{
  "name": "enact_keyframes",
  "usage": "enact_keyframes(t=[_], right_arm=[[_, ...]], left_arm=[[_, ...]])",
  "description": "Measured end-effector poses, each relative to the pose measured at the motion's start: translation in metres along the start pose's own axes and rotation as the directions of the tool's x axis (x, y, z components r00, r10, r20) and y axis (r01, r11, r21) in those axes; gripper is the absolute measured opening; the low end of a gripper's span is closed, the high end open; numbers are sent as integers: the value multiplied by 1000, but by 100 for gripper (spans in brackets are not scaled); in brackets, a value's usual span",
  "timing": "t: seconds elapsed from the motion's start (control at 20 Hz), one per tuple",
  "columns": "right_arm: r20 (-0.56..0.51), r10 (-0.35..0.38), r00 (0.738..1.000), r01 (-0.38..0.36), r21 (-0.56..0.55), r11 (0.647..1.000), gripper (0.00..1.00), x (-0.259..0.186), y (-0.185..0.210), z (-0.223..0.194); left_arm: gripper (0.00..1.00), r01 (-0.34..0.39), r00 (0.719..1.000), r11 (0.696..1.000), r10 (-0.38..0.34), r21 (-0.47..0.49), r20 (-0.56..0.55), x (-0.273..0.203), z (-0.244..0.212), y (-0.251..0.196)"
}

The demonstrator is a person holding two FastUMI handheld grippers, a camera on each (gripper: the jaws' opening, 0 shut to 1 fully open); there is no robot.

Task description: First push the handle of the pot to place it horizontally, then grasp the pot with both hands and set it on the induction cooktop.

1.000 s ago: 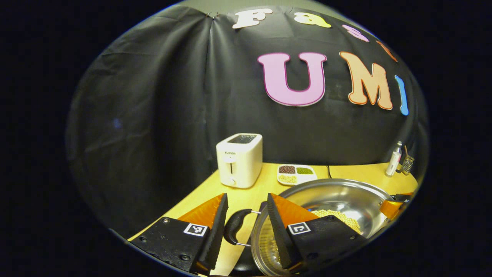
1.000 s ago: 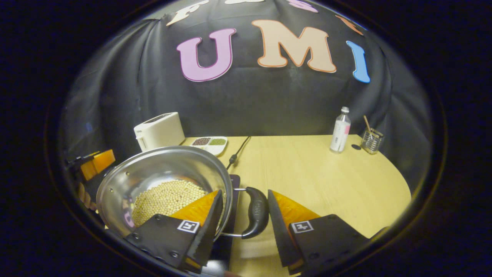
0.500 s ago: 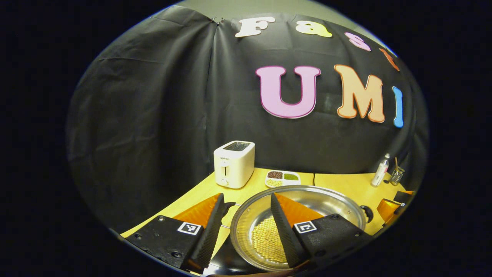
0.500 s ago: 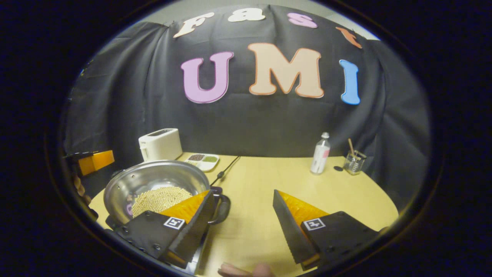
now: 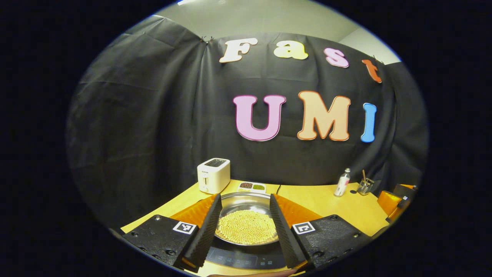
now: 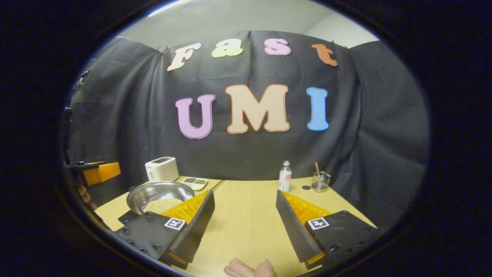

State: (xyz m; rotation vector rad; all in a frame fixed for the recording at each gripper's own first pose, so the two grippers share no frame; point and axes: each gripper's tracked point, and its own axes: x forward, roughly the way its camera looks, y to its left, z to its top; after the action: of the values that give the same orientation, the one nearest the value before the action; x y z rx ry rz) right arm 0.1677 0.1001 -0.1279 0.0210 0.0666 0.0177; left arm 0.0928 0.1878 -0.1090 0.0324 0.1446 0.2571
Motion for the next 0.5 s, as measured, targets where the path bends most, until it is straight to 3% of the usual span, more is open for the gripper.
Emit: enact_keyframes(t=[0.05,0.2,0.25,0.3,0.45,0.5], right_arm=[[20,-6,1000,6,1,1000,98,-16,-9,9],[79,-29,996,29,8,1000,99,-65,-36,38],[102,-36,994,35,9,999,99,-78,-43,47],[119,-41,992,41,8,999,98,-92,-49,54],[136,-38,990,37,8,999,98,-126,-63,63],[135,-36,990,34,12,999,98,-134,-67,65]], left_arm=[[75,0,1000,1000,0,11,7,-14,2,-8],[84,79,997,997,-79,15,5,-60,5,-53],[80,90,996,996,-90,16,1,-72,5,-62],[84,92,996,996,-92,19,7,-83,6,-67],[82,51,996,999,-52,13,70,-111,25,-75],[86,54,995,998,-55,7,82,-119,31,-81]])
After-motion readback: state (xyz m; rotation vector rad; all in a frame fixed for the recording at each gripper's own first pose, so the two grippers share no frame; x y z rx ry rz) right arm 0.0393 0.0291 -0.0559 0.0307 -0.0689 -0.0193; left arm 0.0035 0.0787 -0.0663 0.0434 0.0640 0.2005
